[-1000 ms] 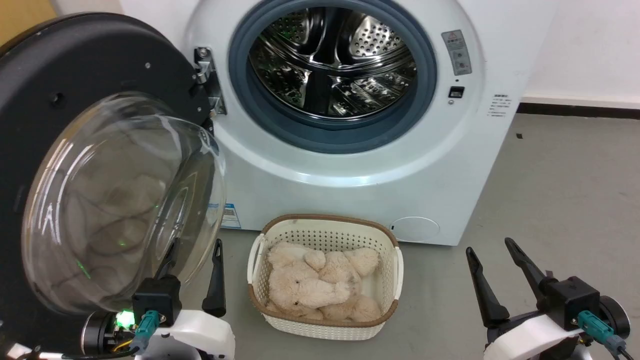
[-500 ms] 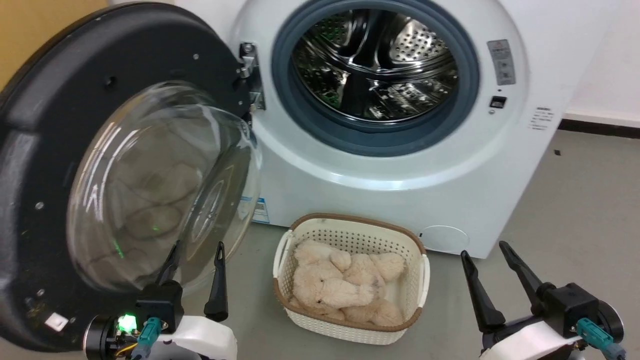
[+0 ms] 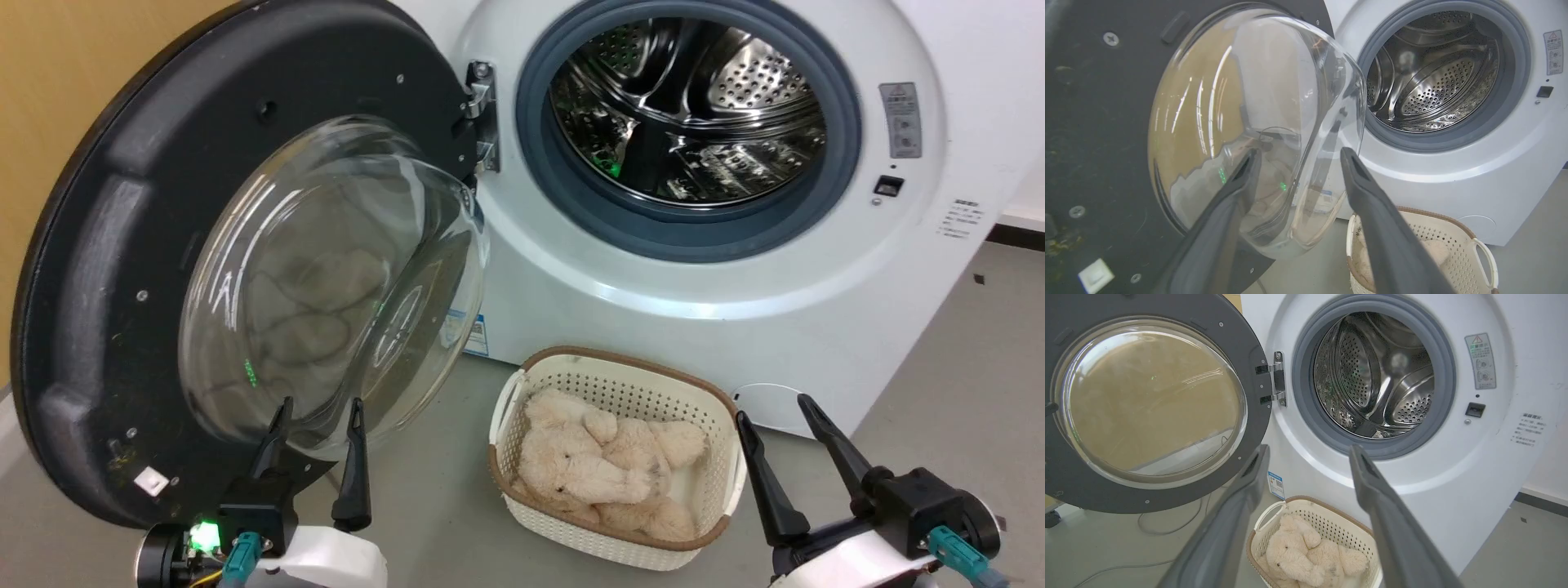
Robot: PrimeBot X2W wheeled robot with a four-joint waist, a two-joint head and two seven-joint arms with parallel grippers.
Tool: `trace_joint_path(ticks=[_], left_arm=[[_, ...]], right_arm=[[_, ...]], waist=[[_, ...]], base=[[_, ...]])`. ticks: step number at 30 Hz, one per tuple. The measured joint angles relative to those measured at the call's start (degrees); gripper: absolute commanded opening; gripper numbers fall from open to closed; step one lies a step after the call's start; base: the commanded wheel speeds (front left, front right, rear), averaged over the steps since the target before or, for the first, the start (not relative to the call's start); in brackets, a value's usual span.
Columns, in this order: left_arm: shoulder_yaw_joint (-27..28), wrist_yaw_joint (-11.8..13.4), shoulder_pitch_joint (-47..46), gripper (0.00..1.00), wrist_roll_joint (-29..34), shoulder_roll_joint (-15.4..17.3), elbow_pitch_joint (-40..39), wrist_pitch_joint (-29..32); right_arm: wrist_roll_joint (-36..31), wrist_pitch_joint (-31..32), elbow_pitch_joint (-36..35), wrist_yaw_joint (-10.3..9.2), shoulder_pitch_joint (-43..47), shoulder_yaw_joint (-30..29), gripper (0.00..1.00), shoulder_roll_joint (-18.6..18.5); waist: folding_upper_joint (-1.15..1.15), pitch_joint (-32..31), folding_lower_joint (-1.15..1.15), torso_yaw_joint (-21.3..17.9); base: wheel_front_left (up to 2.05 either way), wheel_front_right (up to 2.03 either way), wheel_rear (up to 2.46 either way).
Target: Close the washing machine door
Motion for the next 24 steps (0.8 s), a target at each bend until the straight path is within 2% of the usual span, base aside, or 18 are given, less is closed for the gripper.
trace_joint_path(ticks=[24], left_arm=[[0.1, 3.0, 2.1, 1.00, -0.7, 0.0, -2.7, -2.8]], right_arm=[[1.0, -2.6, 2.3, 0.01, -2.4, 5.0, 1.00, -0.3]], waist=[[0.00, 1.2, 0.00, 6.2]], base=[[0.00, 0.00, 0.00]])
